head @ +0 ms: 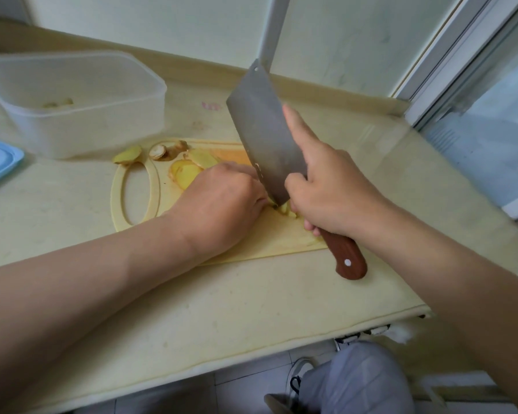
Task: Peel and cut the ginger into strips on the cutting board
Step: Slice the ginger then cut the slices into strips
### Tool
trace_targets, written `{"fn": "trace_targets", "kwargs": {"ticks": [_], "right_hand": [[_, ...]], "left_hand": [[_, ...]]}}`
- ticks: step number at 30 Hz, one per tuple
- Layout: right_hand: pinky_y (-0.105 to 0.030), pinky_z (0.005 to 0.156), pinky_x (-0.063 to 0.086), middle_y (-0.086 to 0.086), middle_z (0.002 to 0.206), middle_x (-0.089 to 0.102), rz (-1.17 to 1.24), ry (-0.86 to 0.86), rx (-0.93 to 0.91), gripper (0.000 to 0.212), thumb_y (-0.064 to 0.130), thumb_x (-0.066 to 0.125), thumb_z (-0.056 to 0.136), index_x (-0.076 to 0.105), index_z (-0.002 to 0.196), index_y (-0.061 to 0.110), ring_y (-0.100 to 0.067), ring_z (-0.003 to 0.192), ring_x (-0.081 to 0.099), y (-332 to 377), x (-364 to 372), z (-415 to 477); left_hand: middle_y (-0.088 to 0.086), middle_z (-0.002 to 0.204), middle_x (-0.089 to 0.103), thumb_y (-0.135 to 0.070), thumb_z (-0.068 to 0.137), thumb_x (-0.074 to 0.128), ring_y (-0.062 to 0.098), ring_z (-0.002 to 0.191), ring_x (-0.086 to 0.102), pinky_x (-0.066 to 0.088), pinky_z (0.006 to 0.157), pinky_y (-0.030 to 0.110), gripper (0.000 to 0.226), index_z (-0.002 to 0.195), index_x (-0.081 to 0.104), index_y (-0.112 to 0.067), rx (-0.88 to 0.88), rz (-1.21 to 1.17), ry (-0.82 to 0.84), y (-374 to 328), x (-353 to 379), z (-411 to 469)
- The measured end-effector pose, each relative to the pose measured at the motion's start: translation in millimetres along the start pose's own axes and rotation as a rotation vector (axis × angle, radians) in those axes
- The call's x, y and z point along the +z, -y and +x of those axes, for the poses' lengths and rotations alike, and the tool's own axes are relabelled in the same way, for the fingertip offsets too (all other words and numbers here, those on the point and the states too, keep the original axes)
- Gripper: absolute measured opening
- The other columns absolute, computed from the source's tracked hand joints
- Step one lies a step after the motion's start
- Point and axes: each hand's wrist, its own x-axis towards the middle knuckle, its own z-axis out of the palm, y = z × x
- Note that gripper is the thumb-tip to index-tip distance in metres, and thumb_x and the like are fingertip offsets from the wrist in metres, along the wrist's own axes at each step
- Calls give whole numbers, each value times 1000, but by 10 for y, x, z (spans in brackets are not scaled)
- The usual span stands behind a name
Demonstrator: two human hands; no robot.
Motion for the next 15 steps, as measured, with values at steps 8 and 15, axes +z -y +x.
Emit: {"fn": "trace_targets", "kwargs": {"ticks": [8, 15], "right_hand": [[-52, 49, 56, -23, 70, 68, -38, -21, -71, 94, 8, 44, 97, 0, 154, 68, -39, 55, 62, -161, -53, -316], [-43, 45, 61, -18, 71, 70, -44, 42, -33, 92, 9, 43, 97, 3, 153, 71, -35, 53, 66, -110, -107, -314]], "left_hand": [[4, 78, 67, -23, 87, 49, 30, 76, 62, 54, 71, 41, 32, 71, 73, -10, -27, 3, 24, 20, 18, 0], [2, 80, 70, -21, 86, 51, 26, 79, 63, 51, 74, 35, 30, 72, 75, -10, -34, -30, 12, 5, 11, -6]]}}
